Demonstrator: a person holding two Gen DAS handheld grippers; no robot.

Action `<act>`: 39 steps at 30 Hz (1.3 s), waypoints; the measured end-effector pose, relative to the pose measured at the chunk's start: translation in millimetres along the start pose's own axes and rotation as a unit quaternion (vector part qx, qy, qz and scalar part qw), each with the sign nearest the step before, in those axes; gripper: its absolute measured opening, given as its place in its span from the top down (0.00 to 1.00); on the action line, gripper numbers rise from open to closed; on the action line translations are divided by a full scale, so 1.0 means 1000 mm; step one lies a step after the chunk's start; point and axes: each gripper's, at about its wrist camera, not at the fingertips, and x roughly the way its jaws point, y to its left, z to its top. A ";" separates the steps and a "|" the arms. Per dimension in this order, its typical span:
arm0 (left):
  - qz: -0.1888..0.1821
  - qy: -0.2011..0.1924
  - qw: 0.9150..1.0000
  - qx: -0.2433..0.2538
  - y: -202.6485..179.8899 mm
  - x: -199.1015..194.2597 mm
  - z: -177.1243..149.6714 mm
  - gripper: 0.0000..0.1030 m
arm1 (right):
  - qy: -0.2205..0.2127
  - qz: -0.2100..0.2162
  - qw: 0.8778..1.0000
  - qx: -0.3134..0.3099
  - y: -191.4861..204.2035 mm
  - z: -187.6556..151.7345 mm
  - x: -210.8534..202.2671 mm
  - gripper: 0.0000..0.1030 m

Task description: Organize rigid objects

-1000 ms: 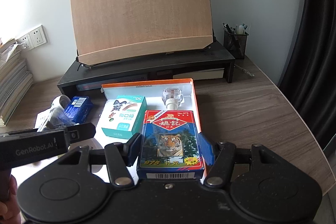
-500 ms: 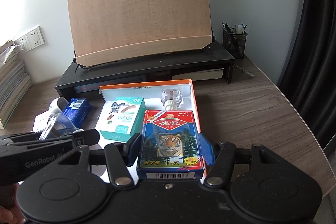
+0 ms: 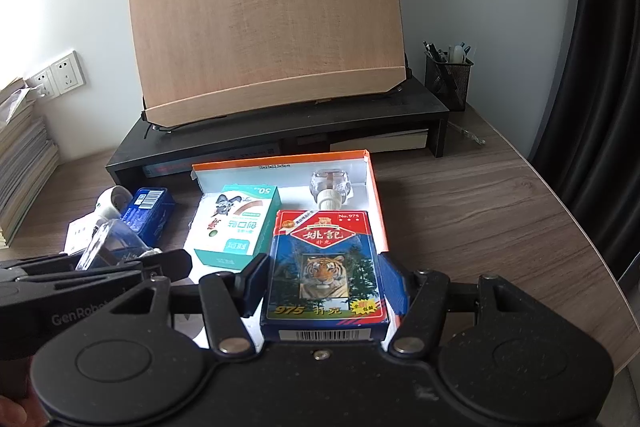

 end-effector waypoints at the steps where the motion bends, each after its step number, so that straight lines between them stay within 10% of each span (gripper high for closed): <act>1: 0.001 0.000 1.000 -0.001 0.000 0.000 0.000 0.62 | 0.000 0.001 1.000 -0.001 0.001 0.000 0.000 0.31; 39: 0.001 0.001 1.000 -0.004 0.000 -0.003 -0.001 0.62 | 0.000 0.011 1.000 -0.003 0.004 0.001 -0.001 0.31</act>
